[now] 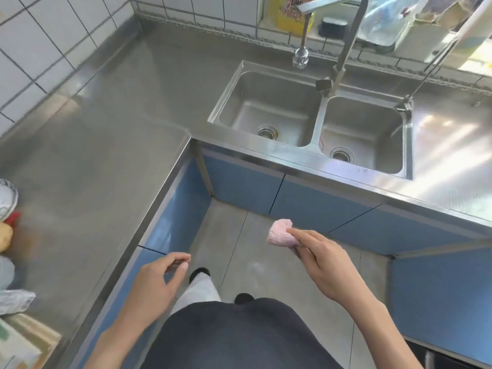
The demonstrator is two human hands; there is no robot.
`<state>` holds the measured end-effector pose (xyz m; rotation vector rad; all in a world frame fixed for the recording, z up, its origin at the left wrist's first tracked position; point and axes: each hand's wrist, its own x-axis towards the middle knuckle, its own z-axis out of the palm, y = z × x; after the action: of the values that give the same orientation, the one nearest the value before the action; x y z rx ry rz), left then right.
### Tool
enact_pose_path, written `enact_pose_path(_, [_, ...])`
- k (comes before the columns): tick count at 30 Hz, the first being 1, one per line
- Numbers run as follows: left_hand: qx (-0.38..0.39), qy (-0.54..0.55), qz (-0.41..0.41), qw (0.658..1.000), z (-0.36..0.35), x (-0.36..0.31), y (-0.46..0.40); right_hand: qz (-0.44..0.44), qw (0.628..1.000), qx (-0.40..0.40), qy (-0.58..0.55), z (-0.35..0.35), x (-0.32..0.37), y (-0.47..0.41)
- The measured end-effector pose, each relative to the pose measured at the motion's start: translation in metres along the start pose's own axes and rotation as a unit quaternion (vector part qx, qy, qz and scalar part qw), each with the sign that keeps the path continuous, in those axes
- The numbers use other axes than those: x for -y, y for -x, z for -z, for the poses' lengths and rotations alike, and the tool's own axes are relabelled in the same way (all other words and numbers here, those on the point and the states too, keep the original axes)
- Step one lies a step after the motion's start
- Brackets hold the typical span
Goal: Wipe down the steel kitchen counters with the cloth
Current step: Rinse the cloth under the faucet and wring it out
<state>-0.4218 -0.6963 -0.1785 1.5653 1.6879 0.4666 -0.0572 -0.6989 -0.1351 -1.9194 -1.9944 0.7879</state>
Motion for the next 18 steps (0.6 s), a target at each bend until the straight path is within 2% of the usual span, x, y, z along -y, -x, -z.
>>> enact_pose_path(9, [0.061, -0.019, -0.066, 0.996, 0.037, -0.025, -0.149, -0.079, 0.995, -0.050, -0.020, 0.011, 0.012, -0.084])
enact_pose_path(18, [0.148, -0.032, -0.137, 0.979, 0.076, -0.054, -0.304, -0.166, 0.973, -0.134, -0.092, 0.025, 0.044, -0.171])
